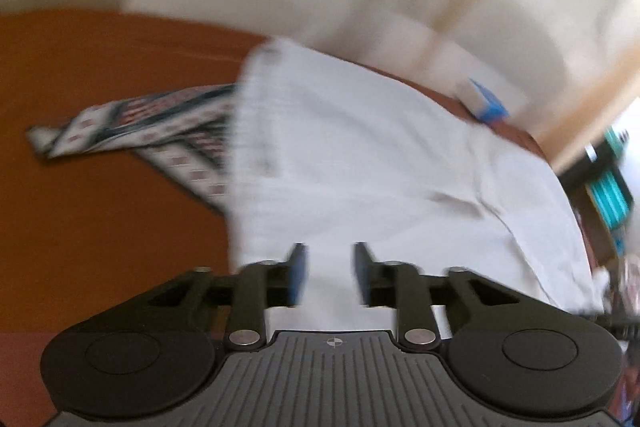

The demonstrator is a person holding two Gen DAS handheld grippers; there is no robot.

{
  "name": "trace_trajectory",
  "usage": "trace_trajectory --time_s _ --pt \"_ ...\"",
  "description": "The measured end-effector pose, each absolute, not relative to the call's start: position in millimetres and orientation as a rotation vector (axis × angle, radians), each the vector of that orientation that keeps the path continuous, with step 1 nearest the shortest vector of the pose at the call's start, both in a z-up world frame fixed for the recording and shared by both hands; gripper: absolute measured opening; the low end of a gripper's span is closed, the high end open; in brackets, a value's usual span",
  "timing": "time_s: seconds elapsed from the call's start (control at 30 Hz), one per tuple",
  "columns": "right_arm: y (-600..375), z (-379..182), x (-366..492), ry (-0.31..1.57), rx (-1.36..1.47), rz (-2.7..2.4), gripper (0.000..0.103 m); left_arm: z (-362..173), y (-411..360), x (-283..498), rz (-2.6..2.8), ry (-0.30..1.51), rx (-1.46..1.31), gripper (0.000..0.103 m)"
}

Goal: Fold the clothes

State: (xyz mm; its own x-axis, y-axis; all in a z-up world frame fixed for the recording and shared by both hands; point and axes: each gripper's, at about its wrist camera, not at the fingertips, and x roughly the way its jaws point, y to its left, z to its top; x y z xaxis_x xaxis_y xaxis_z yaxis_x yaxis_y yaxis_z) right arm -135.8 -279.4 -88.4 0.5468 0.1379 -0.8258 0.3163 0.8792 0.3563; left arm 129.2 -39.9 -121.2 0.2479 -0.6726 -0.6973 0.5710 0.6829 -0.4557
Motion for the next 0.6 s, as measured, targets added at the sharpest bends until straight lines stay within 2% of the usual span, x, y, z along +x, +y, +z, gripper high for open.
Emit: trace_trajectory --time_s 0.37,0.47,0.5,0.6 --pt "-422 -62 -272 0.83 0.501 -0.524 0.058 -97 -211 15 -1.231 0.984 0.043 0.06" --pt "-479 -64 -310 0.827 0.465 -0.588 0.064 -99 -269 -25 -1.286 0.99 0.1 0.063" --pt "-500 -66 -324 0.829 0.449 -0.602 0.07 -102 -289 -38 -1.299 0.998 0.118 0.064" --pt "-557 -75 -350 0.84 0.409 -0.577 0.074 -110 -345 -78 -1.335 1.022 0.174 0.064"
